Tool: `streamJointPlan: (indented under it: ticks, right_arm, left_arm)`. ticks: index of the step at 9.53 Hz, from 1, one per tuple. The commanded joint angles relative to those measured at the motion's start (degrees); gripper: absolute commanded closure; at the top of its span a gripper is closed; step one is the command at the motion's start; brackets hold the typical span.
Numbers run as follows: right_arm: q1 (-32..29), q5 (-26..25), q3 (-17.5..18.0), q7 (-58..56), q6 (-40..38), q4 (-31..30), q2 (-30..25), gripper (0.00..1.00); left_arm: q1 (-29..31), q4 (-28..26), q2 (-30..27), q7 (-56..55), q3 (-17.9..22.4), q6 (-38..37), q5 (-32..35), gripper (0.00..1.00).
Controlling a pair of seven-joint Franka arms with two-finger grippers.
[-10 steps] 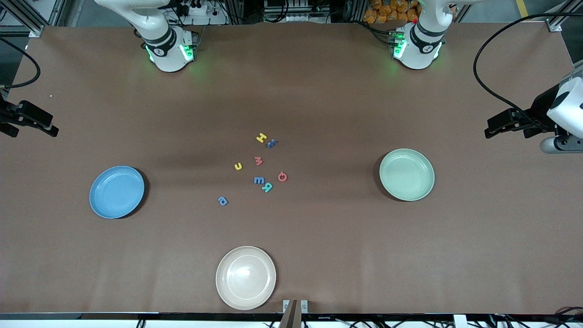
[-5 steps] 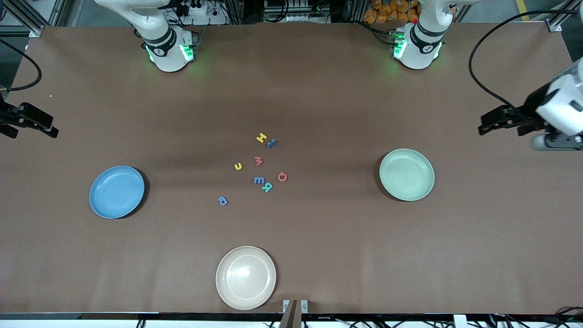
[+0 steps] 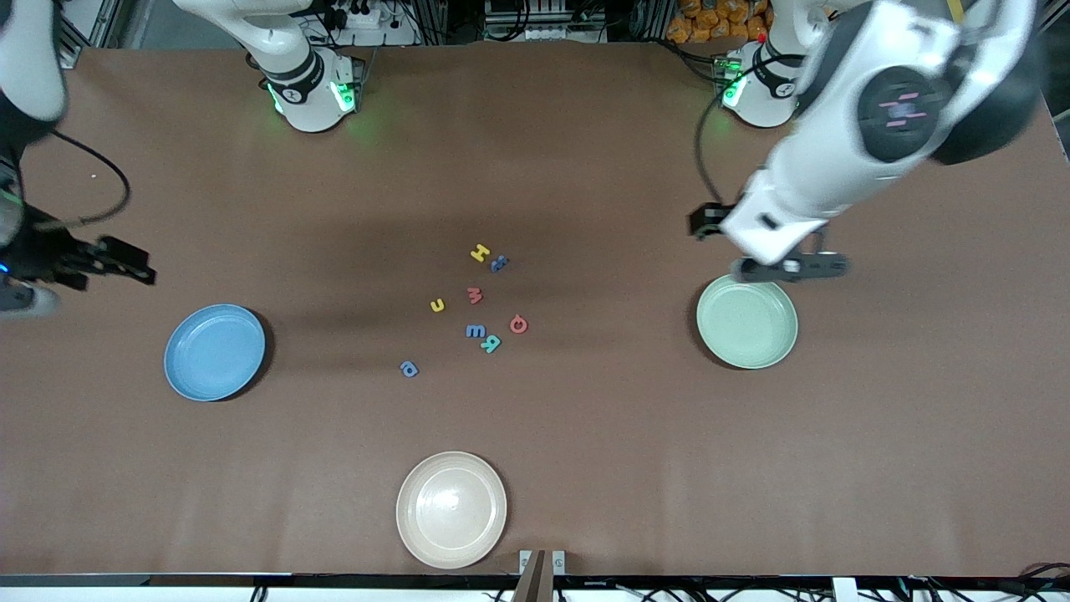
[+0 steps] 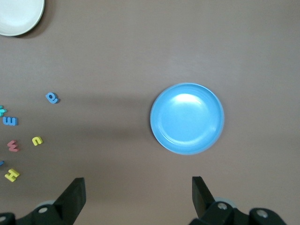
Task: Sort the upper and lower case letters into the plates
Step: 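Move both grippers out from rest toward the foam letters, then reach the right gripper to the blue e while the left gripper reaches the W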
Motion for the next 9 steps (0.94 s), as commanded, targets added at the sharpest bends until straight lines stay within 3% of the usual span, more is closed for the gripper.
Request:
streamJointPlan:
  ticks: [1,5,9]
  right_arm:
    - [5.3,0.7,0.0,-0.1,4.2,1.4,6.9,0.0]
    - [10.8,3.9,0.0,0.0,14.8,0.3,14.6,0.0]
    - [16.1,3.7,0.0,-0.6,28.8,0.9,23.2,0.0]
  left_arm:
    - [-7.5,0.7,6.3,-7.4,0.7,9.8,-0.8,0.0]
    - [-13.7,1.3,17.4,-20.7,0.6,29.6,-1.1,0.0]
    - [-16.0,2.3,23.2,-34.3,0.7,36.8,-1.1,0.0]
